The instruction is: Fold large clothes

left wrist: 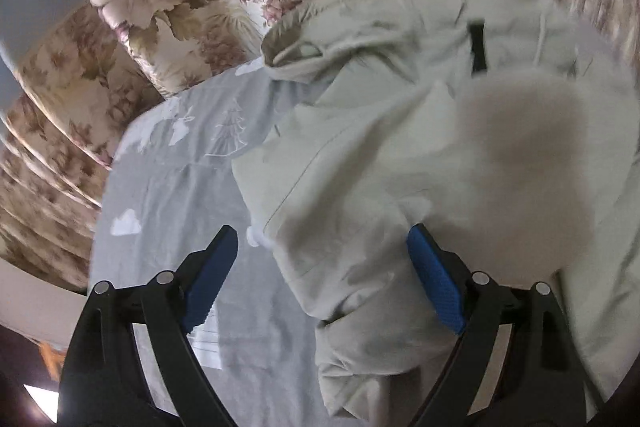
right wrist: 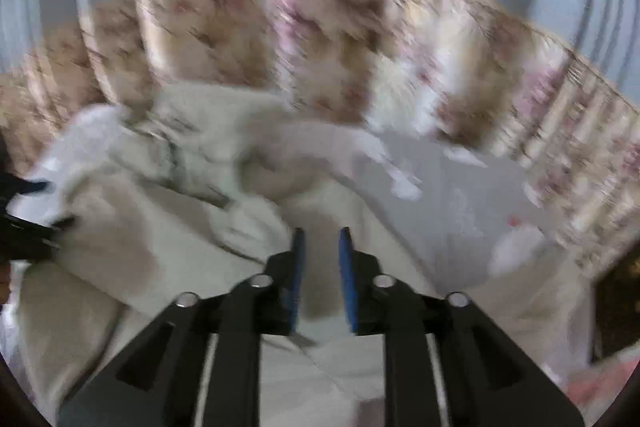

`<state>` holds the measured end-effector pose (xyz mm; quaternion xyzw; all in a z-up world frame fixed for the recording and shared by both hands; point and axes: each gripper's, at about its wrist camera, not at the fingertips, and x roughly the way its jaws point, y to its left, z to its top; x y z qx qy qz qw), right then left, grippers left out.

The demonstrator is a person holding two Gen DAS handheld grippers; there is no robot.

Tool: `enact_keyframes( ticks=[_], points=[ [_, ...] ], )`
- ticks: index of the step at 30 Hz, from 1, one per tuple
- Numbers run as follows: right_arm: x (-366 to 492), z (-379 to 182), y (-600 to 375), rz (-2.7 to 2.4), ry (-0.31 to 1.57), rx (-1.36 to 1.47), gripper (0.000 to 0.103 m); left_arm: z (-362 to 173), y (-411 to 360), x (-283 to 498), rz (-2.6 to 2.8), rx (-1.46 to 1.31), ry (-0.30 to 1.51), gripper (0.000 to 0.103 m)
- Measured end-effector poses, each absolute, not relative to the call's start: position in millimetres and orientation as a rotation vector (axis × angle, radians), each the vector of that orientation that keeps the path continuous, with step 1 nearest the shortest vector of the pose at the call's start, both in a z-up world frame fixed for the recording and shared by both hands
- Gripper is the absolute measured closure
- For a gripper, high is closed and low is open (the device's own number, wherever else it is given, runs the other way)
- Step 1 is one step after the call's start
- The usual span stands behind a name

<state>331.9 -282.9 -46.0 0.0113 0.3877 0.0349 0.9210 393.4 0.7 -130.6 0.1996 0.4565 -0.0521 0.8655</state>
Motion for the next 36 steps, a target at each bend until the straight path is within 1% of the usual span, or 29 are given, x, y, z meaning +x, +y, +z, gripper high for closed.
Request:
enact_keyframes(
  ticks=[1, 2, 5, 7, 9, 12, 13, 15, 17, 20, 22, 25, 27, 29, 30, 31, 34, 36],
  points=[
    [340, -56, -275, 0.148, 0.832, 0.066, 0.066, -138, 0, 395, -0.084, 0.453, 0.966, 0.014],
    [345, -65, -269, 0.167, 0.855, 0.065, 0.066, -144, 3, 397, -0.074, 0.463, 0.977, 0.014],
    [368, -110, -249, 0.054, 0.971, -0.11, 0.066, -152, 14, 393, -0.06, 0.464, 0.987, 0.014],
    [371, -132, -252, 0.057, 1.047, -0.113, 0.067, -152, 19, 388, -0.054, 0.472, 0.976, 0.014],
    [363, -123, -266, 0.078, 1.026, -0.031, 0.067, -149, 20, 384, -0.055, 0.471, 0.964, 0.014],
    [337, -71, -324, -0.003, 0.885, 0.097, 0.061, -137, 21, 379, -0.067, 0.442, 0.941, 0.015],
    [332, -58, -346, -0.067, 0.856, 0.108, 0.052, -129, 22, 376, -0.075, 0.426, 0.926, 0.015],
    [323, -39, -411, -0.221, 0.842, 0.186, 0.039, -116, 24, 374, -0.098, 0.389, 0.905, 0.012],
    [322, -40, -467, -0.332, 0.886, 0.283, 0.039, -102, 29, 374, -0.125, 0.337, 0.891, 0.009],
    [329, -57, -544, -0.523, 0.957, 0.329, 0.039, -91, 35, 373, -0.116, 0.311, 0.874, 0.009],
    [333, -78, -586, -0.588, 0.998, 0.444, 0.039, -88, 39, 375, -0.097, 0.308, 0.872, 0.008],
    [341, -106, -619, -0.594, 1.046, 0.604, 0.039, -91, 45, 378, -0.074, 0.302, 0.909, 0.008],
    [349, -124, -627, -0.6, 1.079, 0.661, 0.039, -93, 50, 380, -0.054, 0.306, 0.921, 0.008],
    [351, -133, -615, -0.592, 1.101, 0.622, 0.061, -92, 53, 379, -0.046, 0.306, 0.924, 0.008],
    [351, -135, -608, -0.585, 1.111, 0.57, 0.077, -91, 53, 379, -0.045, 0.304, 0.924, 0.008],
    [350, -136, -607, -0.579, 1.103, 0.55, 0.084, -90, 54, 378, -0.044, 0.303, 0.92, 0.008],
    [335, -119, -601, -0.549, 1.002, 0.536, 0.096, -89, 56, 375, -0.045, 0.3, 0.914, 0.008],
    [320, -92, -594, -0.503, 0.895, 0.521, 0.099, -89, 56, 375, -0.043, 0.302, 0.914, 0.008]
  ],
)
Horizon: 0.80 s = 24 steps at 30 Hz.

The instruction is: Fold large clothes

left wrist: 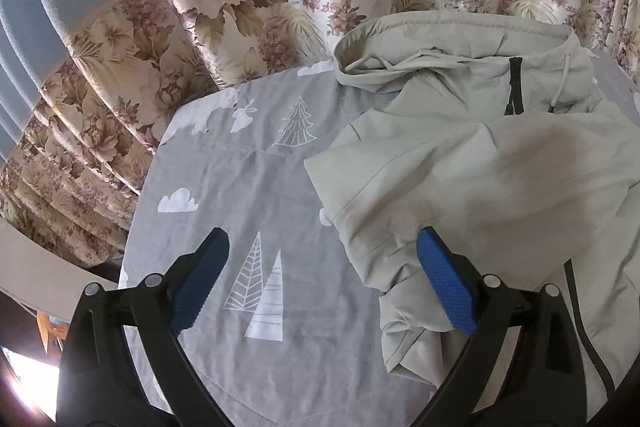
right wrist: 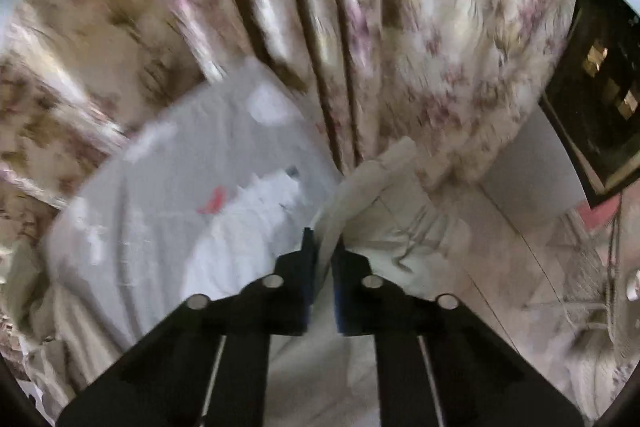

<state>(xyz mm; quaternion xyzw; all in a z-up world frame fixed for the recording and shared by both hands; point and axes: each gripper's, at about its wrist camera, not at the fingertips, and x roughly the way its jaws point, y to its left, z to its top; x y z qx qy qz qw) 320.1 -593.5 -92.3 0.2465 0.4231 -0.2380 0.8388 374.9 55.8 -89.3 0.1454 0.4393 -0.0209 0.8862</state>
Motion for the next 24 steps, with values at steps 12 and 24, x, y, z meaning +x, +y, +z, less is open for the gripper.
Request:
enact_keyframes(
  ticks=[12, 24],
  points=[
    [293, 113, -423, 0.103, 0.42, 0.326, 0.1, -68, 39, 359, -0.112, 0.268, 0.842, 0.008],
    [377, 70, -158, 0.707, 0.716, 0.081, 0.1, -54, 91, 350, -0.019, 0.169, 0.826, 0.007]
  ],
)
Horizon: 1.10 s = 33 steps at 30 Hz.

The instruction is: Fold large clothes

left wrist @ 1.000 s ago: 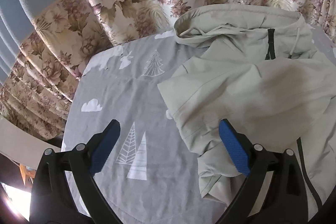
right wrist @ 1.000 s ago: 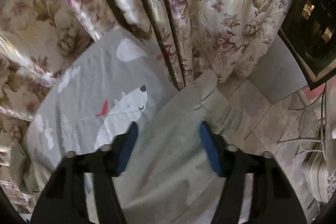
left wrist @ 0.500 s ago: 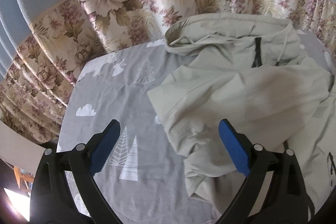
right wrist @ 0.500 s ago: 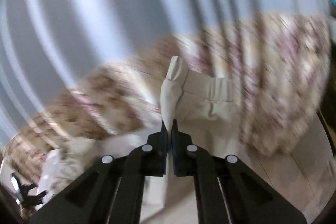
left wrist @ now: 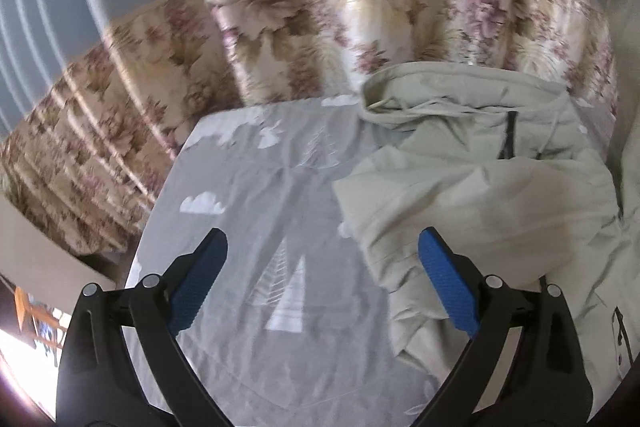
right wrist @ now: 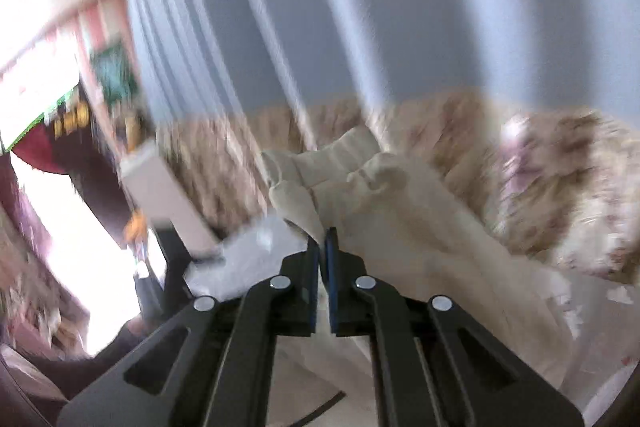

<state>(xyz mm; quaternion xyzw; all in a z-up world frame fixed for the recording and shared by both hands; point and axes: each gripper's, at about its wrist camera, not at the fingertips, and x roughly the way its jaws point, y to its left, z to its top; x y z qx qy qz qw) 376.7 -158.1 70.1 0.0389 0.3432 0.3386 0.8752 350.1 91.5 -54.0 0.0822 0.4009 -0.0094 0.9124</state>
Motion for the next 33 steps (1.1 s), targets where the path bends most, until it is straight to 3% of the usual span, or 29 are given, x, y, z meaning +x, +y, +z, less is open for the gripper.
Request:
enact_keyframes(
  ticks=[3, 5, 7, 8, 10, 12, 17, 19, 21, 22, 23, 24, 25, 28, 33],
  points=[
    [400, -11, -116, 0.714, 0.994, 0.031, 0.096, -63, 106, 352, 0.022, 0.169, 0.851, 0.007],
    [397, -35, -110, 0.679, 1.057, -0.013, 0.082, -69, 113, 353, 0.042, 0.177, 0.872, 0.007],
    [386, -31, -125, 0.66, 1.033, -0.02, 0.062, -71, 116, 353, 0.046, 0.185, 0.88, 0.007],
    [381, -21, -139, 0.644, 1.007, 0.002, 0.06, -70, 114, 353, 0.039, 0.191, 0.879, 0.007],
    [365, -1, -177, 0.54, 0.929, 0.005, 0.043, -70, 107, 355, 0.02, 0.197, 0.876, 0.007],
    [355, 7, -212, 0.379, 0.876, -0.026, 0.035, -72, 91, 363, -0.04, 0.194, 0.883, 0.006],
    [342, -28, -309, 0.045, 0.932, 0.043, 0.035, -98, 41, 398, -0.192, 0.143, 0.983, 0.006],
    [336, -48, -333, -0.013, 0.96, 0.108, 0.035, -114, 23, 412, -0.28, 0.113, 1.056, 0.013],
    [333, -73, -352, 0.003, 0.992, 0.232, 0.035, -135, 5, 425, -0.319, 0.109, 1.142, 0.048],
    [335, -89, -358, 0.032, 1.013, 0.3, 0.037, -141, -1, 427, -0.287, 0.13, 1.148, 0.053],
    [334, -97, -355, 0.052, 1.021, 0.321, 0.044, -140, -2, 425, -0.271, 0.134, 1.132, 0.062],
    [333, -106, -348, 0.086, 1.026, 0.332, 0.074, -135, -1, 420, -0.269, 0.127, 1.11, 0.068],
    [335, -112, -337, 0.108, 1.034, 0.304, 0.082, -128, 2, 413, -0.273, 0.109, 1.08, 0.072],
    [328, -112, -297, 0.18, 1.033, 0.133, 0.086, -111, 21, 380, -0.242, 0.124, 1.004, 0.073],
    [328, -124, -283, 0.075, 1.062, -0.104, 0.09, -135, 35, 352, -0.183, 0.224, 1.022, 0.071]
  ],
)
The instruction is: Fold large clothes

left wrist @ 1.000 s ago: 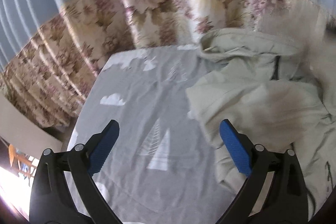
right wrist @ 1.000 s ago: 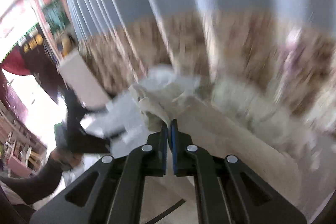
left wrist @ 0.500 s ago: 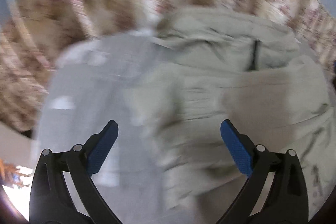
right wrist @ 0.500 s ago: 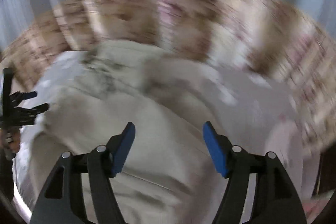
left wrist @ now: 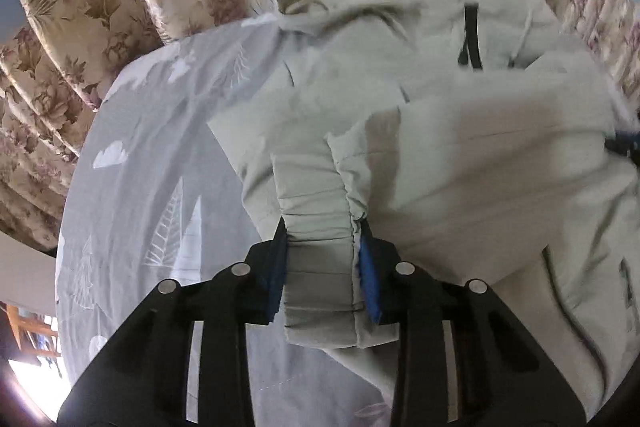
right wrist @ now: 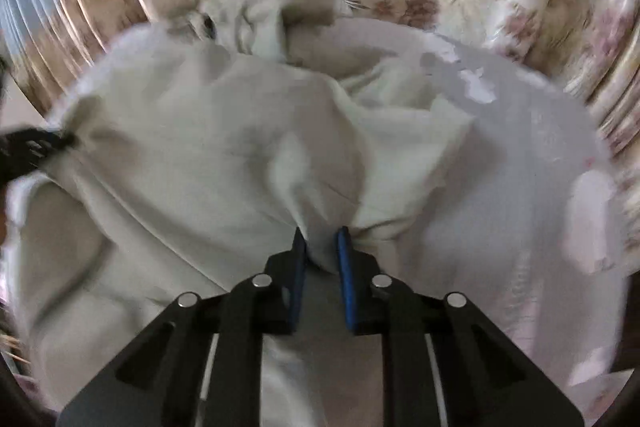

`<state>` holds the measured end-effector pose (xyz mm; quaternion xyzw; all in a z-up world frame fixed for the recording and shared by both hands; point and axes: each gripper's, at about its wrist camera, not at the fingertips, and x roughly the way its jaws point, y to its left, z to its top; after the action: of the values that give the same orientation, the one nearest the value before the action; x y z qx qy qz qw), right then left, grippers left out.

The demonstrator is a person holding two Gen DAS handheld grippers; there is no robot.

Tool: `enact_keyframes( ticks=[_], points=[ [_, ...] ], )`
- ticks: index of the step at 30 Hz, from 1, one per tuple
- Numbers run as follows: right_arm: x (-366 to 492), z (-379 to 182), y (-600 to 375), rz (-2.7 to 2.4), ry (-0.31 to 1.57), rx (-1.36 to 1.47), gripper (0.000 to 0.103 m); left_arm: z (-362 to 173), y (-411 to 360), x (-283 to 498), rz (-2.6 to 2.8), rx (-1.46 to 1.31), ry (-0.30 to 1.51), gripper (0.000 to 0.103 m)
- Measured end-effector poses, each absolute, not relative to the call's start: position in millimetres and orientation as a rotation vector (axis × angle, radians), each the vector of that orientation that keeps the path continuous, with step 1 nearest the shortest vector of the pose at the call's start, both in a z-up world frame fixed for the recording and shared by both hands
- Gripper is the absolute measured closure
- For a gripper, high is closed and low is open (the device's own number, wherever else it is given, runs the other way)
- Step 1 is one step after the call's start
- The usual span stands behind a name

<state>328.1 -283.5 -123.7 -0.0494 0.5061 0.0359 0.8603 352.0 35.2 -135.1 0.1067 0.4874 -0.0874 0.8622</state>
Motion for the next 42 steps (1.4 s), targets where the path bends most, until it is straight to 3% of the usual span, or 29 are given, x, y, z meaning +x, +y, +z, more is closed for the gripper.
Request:
enact_keyframes(
  ticks=[3, 7, 8, 9, 11, 12, 20, 26, 30, 36, 42],
  points=[
    [346, -126, -292, -0.092, 1.02, -0.227, 0.092, -135, 22, 371, -0.146, 0.228, 1.013, 0.067],
    [345, -100, -326, -0.016, 0.987, -0.017, 0.089, -137, 8, 386, -0.101, 0.28, 1.029, 0.062],
    [336, -85, -330, -0.003, 0.947, 0.008, 0.089, -128, 9, 377, -0.106, 0.298, 1.001, 0.057],
    [331, -74, -330, 0.028, 0.916, 0.048, 0.087, -120, 12, 370, -0.093, 0.311, 0.97, 0.039],
    [330, -56, -324, 0.108, 0.88, 0.119, 0.07, -102, 17, 364, -0.081, 0.304, 0.916, 0.018],
    [337, -55, -315, 0.13, 0.881, 0.119, 0.06, -96, 17, 366, -0.092, 0.286, 0.909, 0.016],
    [385, -95, -250, 0.209, 0.957, 0.109, 0.06, -126, -20, 426, -0.125, 0.258, 1.002, 0.016],
    [381, -122, -236, 0.145, 1.024, -0.106, 0.061, -154, 2, 427, -0.12, 0.178, 1.095, 0.016],
    [398, -132, -251, 0.132, 1.042, -0.068, 0.033, -161, 7, 417, -0.142, 0.184, 1.059, 0.014],
    [414, -126, -249, 0.126, 1.06, -0.067, 0.031, -158, 3, 425, -0.129, 0.202, 1.054, 0.013],
    [382, -54, -280, 0.205, 0.921, 0.065, 0.026, -137, 7, 407, -0.108, 0.239, 0.992, 0.014]
  ],
)
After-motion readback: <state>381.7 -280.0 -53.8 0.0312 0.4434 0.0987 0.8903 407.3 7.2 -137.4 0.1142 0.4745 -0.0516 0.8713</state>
